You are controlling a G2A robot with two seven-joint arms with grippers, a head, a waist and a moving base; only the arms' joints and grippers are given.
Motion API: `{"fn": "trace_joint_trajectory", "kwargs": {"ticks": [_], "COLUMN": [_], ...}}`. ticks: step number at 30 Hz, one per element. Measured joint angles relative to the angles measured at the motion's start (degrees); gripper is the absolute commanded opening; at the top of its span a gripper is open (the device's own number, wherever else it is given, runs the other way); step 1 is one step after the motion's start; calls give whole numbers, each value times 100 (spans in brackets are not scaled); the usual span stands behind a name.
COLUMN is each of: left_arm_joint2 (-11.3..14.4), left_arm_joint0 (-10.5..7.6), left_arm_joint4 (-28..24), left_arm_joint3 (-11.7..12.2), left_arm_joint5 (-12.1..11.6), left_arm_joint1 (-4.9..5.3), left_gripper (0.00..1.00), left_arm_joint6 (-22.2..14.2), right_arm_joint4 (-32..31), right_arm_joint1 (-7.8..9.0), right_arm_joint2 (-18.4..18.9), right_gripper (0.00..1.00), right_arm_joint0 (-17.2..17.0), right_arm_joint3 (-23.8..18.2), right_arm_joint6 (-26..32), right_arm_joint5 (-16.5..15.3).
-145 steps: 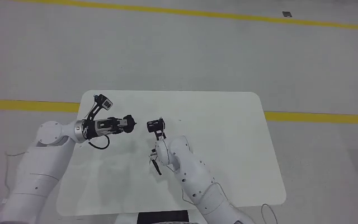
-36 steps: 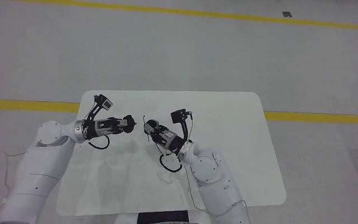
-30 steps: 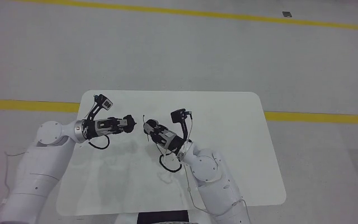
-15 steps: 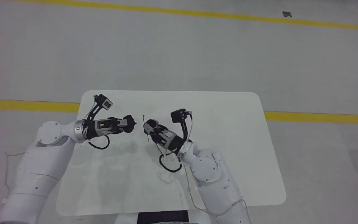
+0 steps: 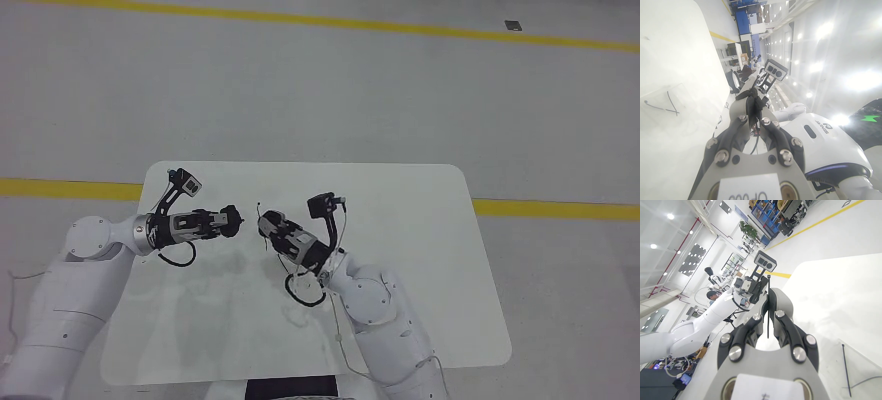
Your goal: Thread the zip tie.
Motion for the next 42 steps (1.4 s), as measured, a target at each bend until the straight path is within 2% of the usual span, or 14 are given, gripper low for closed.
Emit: {"fn": "trace_joint_trajectory", "kwargs": {"ticks": [5,10,21,23,35,38,42], "left_arm_joint2": [0,0,0,0,0,0,0], "left_arm_joint0": [0,0,0,0,0,0,0], "left_arm_joint4": [0,0,0,0,0,0,0], "left_arm_joint3": [0,0,0,0,0,0,0], "left_arm_joint5": [0,0,0,0,0,0,0], "left_arm_joint1": [0,0,0,0,0,0,0], "left_gripper": [0,0,0,0,0,0,0], "left_arm_joint6": [0,0,0,0,0,0,0], "right_arm_joint4": [84,-127,-935,-1020,-1046,-1246,-1476], "right_arm_joint1": [146,399,1098,1183,1183,1196,1263], "right_arm_joint2": [-110,-455,-1420,-1537,-1564,-1731,-2085], "right_gripper": [0,0,0,0,0,0,0], "right_arm_joint0": [69,199,658,732,746,842,1150], "right_arm_joint3": [-153,-305,-88,-60,-99,-49,214], "right_arm_joint6": [-252,-666,-2509,-2717,-2821,-3273,-3978], "right_arm_joint5": [0,0,0,0,2,0,0]}}
